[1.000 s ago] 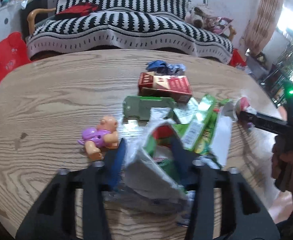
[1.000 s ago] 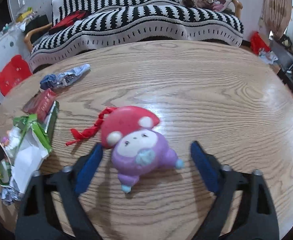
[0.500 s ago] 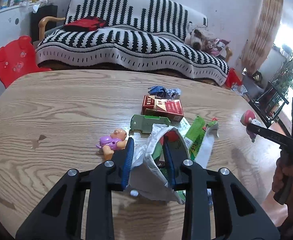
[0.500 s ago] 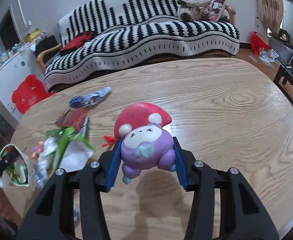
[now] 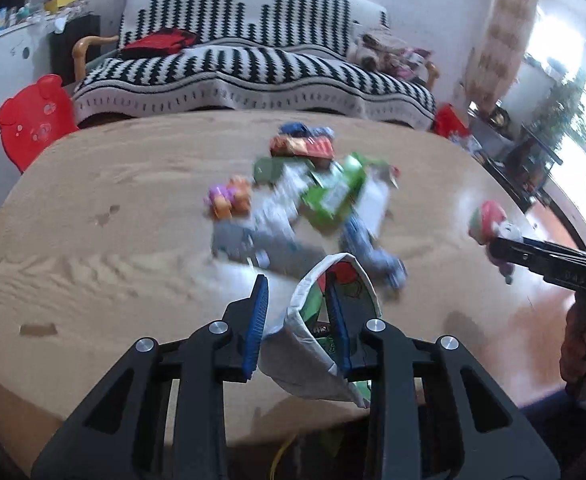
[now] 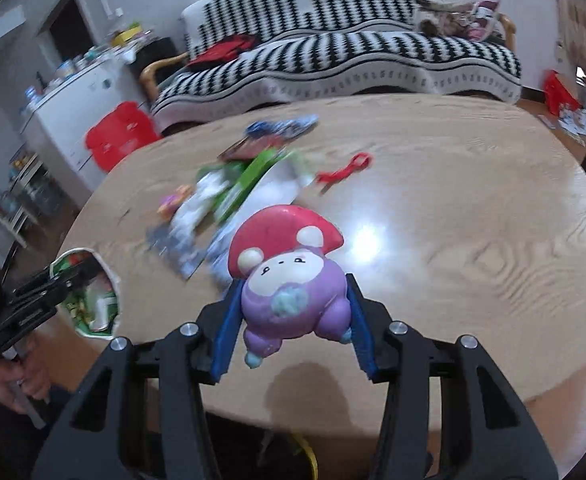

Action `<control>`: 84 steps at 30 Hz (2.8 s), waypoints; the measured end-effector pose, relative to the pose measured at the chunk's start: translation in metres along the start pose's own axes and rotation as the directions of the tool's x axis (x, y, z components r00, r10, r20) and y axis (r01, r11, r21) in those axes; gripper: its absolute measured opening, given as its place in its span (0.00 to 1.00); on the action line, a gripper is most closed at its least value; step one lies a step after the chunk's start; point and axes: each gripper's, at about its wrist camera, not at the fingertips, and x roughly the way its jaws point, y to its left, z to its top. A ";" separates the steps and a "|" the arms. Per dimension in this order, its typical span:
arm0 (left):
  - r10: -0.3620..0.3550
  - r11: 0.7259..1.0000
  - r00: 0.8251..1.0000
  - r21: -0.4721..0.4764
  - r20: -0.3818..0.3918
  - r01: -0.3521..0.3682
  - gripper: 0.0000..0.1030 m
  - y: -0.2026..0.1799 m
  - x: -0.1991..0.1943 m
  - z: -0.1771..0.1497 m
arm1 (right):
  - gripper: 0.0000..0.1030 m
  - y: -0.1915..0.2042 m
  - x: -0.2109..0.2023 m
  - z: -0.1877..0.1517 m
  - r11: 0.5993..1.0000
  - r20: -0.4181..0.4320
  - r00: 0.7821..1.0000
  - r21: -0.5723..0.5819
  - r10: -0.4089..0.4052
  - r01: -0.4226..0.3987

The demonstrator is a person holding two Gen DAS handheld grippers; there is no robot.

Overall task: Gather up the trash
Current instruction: 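Carry the box and toy over the bin and open both tools, then grasp the blister pack with the left tool while the right tool grasps crumpled foil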

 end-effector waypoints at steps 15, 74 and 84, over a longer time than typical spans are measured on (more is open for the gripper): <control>-0.118 0.979 0.938 0.119 -0.325 0.164 0.28 -0.037 0.010 -0.143 | 0.47 0.060 0.017 -0.155 0.984 -0.313 0.946 -0.119 0.089 -0.132; -0.009 0.965 0.988 -0.259 -0.153 -0.031 0.89 0.009 0.031 -0.003 | 0.85 0.046 0.015 -0.020 0.981 -0.029 0.999 -0.190 -0.040 0.034; 0.128 0.910 0.962 -0.357 -0.243 -0.211 0.89 0.026 0.125 0.043 | 0.85 0.034 0.081 0.017 0.976 -0.023 0.997 -0.209 -0.072 0.066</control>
